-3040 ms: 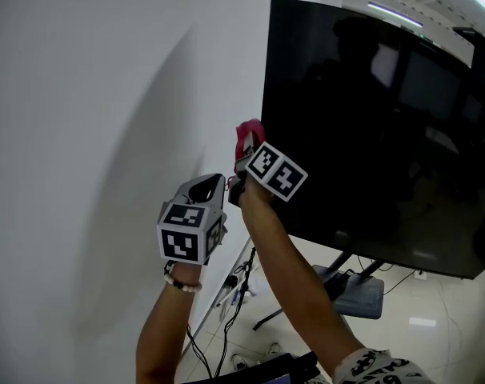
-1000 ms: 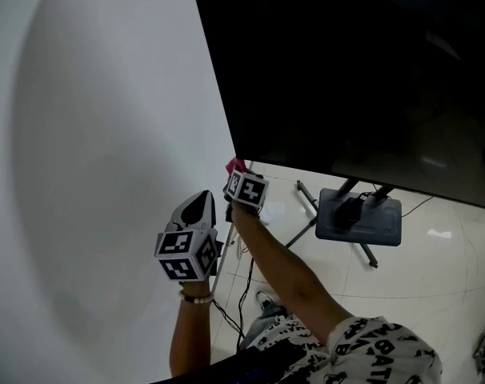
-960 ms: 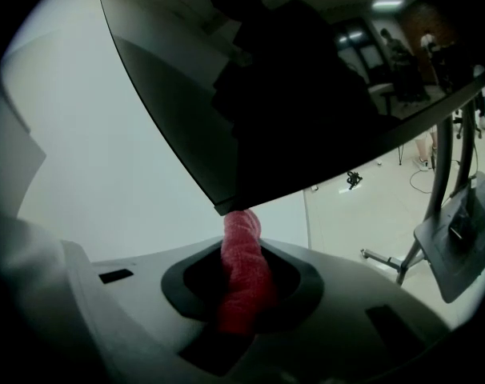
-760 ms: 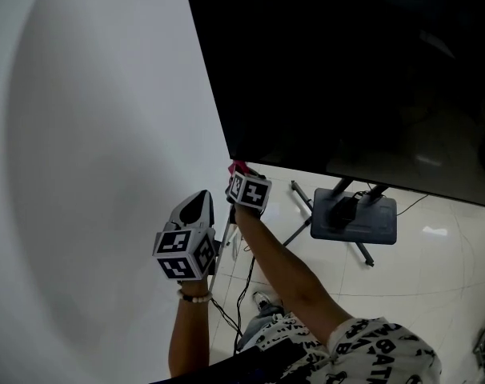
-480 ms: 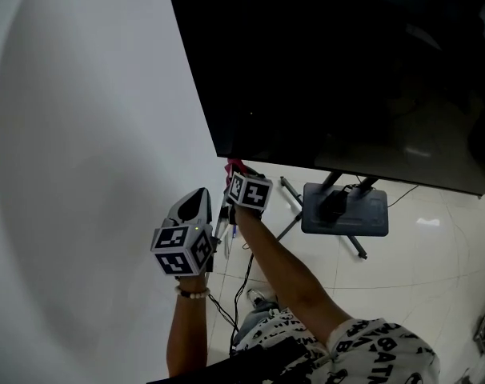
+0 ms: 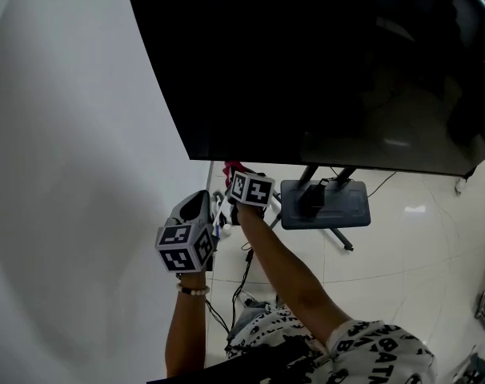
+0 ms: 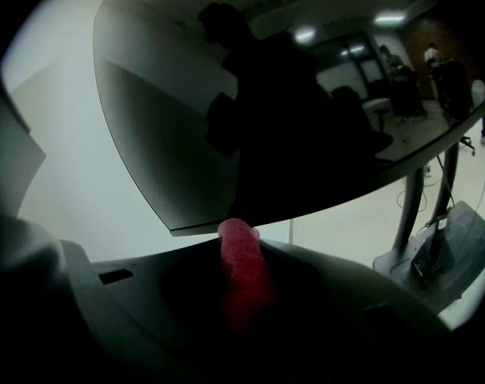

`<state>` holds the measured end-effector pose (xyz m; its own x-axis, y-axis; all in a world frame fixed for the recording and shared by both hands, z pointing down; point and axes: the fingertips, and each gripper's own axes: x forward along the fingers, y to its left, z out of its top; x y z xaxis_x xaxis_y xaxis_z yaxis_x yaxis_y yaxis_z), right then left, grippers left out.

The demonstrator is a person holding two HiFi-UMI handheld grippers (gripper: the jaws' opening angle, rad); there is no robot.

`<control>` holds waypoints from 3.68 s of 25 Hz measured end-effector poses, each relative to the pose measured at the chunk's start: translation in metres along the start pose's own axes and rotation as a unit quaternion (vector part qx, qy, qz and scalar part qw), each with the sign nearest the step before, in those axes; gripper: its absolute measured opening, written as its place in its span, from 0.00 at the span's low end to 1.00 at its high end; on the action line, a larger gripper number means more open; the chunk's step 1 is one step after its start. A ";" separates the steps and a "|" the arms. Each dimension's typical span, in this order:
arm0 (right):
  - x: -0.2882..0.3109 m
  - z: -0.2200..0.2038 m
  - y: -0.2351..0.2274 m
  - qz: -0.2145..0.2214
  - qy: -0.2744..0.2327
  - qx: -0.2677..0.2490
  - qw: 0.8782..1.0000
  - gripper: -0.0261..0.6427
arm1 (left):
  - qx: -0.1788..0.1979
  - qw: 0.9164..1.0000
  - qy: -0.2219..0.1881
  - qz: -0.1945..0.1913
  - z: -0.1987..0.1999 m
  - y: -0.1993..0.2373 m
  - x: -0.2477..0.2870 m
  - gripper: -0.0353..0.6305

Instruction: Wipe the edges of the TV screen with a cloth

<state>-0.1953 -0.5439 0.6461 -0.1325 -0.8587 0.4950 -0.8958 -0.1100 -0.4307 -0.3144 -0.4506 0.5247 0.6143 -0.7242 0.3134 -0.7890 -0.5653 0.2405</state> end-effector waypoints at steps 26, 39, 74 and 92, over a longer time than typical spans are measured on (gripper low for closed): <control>-0.129 0.055 -0.214 -0.021 -0.018 0.020 0.999 0.16 | 0.020 0.997 0.044 -0.063 -0.051 -0.210 0.103 0.03; -0.199 0.085 -0.341 -0.009 -0.015 0.016 1.000 0.16 | 0.020 0.996 0.063 -0.059 -0.090 -0.330 0.148 0.03; -0.308 0.131 -0.526 -0.105 -0.041 0.007 0.994 0.16 | 0.067 0.971 0.118 -0.198 -0.128 -0.526 0.237 0.03; -0.396 0.165 -0.686 -0.097 -0.018 -0.032 0.995 0.16 | 0.048 0.978 0.101 -0.178 -0.155 -0.692 0.285 0.03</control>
<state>0.5420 -0.2107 0.6209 0.0592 -0.8417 0.5366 -0.9283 -0.2442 -0.2806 0.4064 -0.2044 0.5896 0.8287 -0.3875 0.4038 -0.5159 -0.8085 0.2830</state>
